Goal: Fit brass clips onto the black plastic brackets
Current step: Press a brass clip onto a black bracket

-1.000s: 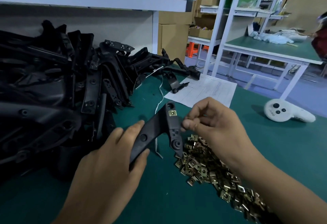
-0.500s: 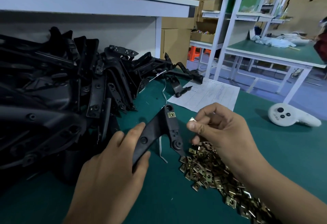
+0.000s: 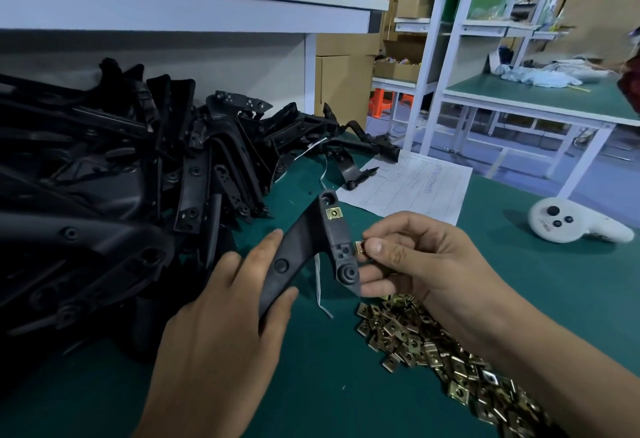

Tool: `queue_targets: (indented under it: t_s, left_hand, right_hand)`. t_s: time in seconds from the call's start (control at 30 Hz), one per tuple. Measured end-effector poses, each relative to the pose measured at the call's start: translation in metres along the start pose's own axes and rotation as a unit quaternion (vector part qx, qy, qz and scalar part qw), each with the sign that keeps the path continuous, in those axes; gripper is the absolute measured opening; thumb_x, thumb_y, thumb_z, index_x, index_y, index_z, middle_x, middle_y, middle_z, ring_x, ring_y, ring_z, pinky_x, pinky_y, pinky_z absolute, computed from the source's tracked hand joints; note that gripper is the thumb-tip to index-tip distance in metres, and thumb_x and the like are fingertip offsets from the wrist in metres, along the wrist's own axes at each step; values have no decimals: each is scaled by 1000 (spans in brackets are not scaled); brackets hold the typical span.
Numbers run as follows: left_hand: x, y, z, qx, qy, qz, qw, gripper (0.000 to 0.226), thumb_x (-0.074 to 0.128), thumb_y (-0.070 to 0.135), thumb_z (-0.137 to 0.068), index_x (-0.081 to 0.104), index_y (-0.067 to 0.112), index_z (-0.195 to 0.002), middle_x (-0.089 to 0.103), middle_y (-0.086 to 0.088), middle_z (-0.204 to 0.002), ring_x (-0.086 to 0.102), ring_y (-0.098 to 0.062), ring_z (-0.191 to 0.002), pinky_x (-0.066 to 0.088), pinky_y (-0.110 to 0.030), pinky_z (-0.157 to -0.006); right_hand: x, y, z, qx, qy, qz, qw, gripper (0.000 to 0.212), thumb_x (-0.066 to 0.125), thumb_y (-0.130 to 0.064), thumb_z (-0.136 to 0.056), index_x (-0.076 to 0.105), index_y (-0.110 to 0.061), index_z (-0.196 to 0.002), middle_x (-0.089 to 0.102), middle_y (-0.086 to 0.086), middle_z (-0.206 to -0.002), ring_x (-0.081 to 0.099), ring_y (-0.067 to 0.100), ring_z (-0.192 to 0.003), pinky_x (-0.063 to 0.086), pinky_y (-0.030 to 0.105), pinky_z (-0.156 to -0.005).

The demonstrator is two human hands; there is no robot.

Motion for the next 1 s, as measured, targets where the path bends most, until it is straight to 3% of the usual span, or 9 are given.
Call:
queue_targets:
  t_s: [0.13,0.27,0.57,0.67,0.73,0.8,0.87,0.93,1.0]
  left_hand:
    - [1,0,1,7,1,6,1000,69,30,72,-86,10,61,-151,41,25,-111,61,-2,-78,54,-26,-67]
    - [0,-3,-1,6,5,-9,1000,69,49,61,-92,20,56,-154,42,22,-107,60,-6,-73,49,-26,-61]
    - [0,-2,1,17,18,-15,1000,70,62,49,-91,31,50,-153,44,17,-101,61,-10,-65,56,-37,-56]
    - [-1,-6,1,35,24,9,999,71,71,41,-89,37,52,-151,50,19,-103,62,-9,-71,54,-27,-59]
    - [-1,-3,2,81,20,55,995,68,72,39,-90,41,56,-148,55,23,-109,63,-3,-85,51,-18,-66]
    - [1,2,4,117,-3,70,991,68,69,40,-90,38,66,-145,56,27,-116,63,3,-93,52,-18,-71]
    - [0,8,6,124,-3,74,990,71,68,42,-87,36,69,-144,56,27,-116,63,2,-91,55,-25,-69]
    - [-2,2,3,111,3,70,991,67,70,44,-94,36,64,-147,54,25,-111,63,1,-85,52,-21,-64]
    - [-5,6,-1,104,1,43,994,68,57,58,-90,29,62,-152,49,24,-106,62,0,-80,51,-16,-61]
  right_hand:
    - [2,2,0,7,-16,2,1000,16,79,-11,-81,76,-3,-94,75,18,-81,77,28,-74,63,35,-69]
    - [2,2,0,6,-18,7,1000,13,79,-12,-81,76,-5,-91,75,24,-86,77,31,-78,63,35,-70]
    - [8,5,4,-14,-18,3,1000,11,79,-11,-82,76,-3,-89,75,21,-82,76,27,-76,63,32,-69]
    - [9,5,8,-2,-56,-9,998,8,79,-9,-81,75,-4,-86,76,23,-86,77,29,-76,63,32,-69]
    - [10,3,11,34,-118,-32,992,17,82,-10,-79,72,0,-89,77,19,-84,78,26,-74,63,31,-67]
    - [13,4,13,75,-184,-52,979,52,86,-16,-78,59,17,-107,76,18,-85,77,24,-74,64,31,-66]
    - [17,4,14,90,-213,-61,971,70,85,-18,-80,45,25,-118,76,19,-87,77,24,-73,64,31,-65]
    - [15,2,14,84,-200,-54,975,63,80,-21,-87,45,22,-116,75,18,-86,77,25,-71,64,32,-65]
    - [15,-3,14,69,-166,-13,984,54,68,-28,-98,49,20,-117,72,19,-88,72,27,-71,64,36,-66]
Point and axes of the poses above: each hand's wrist, its own z-axis away from the middle knuckle, its own x-axis out of the palm, y = z × x, the point moved 4 cm from there along -z, towards the middle knuckle
